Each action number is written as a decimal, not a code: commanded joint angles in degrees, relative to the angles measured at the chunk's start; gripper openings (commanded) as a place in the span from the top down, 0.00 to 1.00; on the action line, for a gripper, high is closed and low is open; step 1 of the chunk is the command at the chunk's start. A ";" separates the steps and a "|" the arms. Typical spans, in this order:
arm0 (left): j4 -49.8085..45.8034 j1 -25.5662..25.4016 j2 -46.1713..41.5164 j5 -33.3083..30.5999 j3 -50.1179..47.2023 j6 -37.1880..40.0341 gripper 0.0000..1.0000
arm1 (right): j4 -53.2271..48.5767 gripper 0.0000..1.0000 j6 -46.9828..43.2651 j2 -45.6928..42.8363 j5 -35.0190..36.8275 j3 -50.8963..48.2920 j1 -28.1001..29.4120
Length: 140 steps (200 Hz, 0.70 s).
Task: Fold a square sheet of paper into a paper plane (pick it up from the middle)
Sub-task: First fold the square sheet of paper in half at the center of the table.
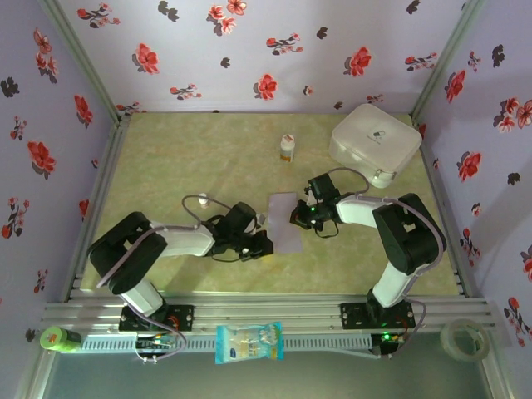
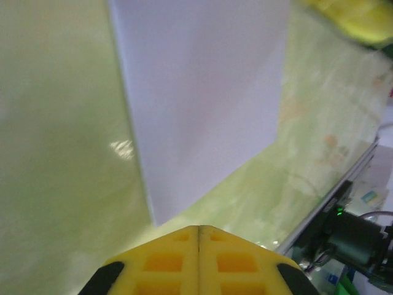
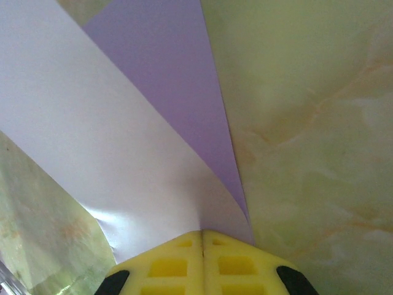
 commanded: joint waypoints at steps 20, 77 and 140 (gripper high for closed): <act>-4.75 6.91 3.01 -0.07 10.73 5.08 0.94 | -7.72 1.00 -1.54 2.60 5.62 -0.91 -0.11; -6.87 10.67 13.76 0.85 21.35 9.22 0.94 | -8.69 1.00 -2.03 2.47 5.66 -0.43 -0.09; -8.12 11.41 19.43 0.03 21.49 11.60 0.95 | -8.39 1.00 -1.76 2.53 5.74 -0.92 -0.11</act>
